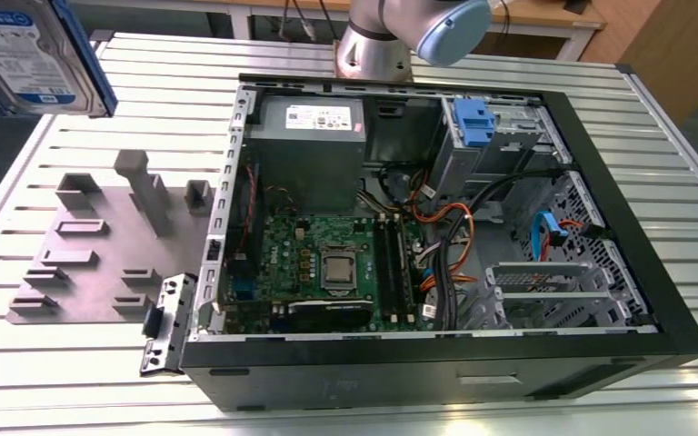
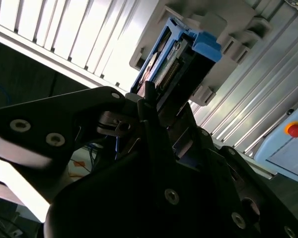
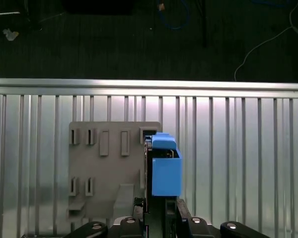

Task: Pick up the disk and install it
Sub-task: 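Pick up the disk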

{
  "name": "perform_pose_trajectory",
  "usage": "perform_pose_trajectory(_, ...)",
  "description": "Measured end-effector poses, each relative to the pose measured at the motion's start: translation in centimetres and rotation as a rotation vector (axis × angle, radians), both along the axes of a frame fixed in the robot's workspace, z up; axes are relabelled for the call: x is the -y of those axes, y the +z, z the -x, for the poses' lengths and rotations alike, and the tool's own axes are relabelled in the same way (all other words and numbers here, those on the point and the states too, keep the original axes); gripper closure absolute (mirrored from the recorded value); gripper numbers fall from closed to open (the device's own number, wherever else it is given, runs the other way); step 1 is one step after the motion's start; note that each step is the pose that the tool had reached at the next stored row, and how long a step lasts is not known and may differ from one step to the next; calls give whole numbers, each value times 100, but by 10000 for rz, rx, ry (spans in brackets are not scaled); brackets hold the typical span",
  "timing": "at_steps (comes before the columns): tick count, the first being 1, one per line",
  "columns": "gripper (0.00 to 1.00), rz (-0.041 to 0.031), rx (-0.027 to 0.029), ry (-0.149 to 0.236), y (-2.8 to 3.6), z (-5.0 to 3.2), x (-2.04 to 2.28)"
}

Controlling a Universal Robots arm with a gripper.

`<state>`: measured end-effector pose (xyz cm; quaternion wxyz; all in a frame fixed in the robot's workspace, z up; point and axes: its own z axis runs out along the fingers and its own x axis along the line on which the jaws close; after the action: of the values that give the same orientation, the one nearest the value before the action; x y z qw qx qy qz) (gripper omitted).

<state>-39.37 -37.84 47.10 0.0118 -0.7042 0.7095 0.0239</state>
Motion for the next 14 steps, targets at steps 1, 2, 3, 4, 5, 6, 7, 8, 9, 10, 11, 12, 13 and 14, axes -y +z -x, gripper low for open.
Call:
perform_pose_trajectory(1,65,0,0,0,29,0,0)
perform_pose_trajectory(2,65,0,0,0,57,0,0)
perform_pose_trajectory(3,65,1,-2,0,82,0,0)
perform_pose_trajectory(4,65,1,-2,0,103,0,0)
perform_pose_trajectory(5,65,1,-1,0,121,0,0)
perform_pose_trajectory(6,65,1,-1,0,131,0,0)
perform_pose_trajectory(7,65,1,-1,0,132,0,0)
perform_pose_trajectory(8,65,0,-1,0,132,0,0)
perform_pose_trajectory(9,65,0,0,0,132,0,0)
perform_pose_trajectory(10,65,1,0,0,133,0,0)
perform_pose_trajectory(11,65,1,-2,0,134,0,0)
perform_pose_trajectory(12,65,1,-2,0,134,0,0)
perform_pose_trajectory(13,65,1,-2,-1,134,-2,-1)
perform_pose_trajectory(14,65,2,-4,-1,136,-9,-1)
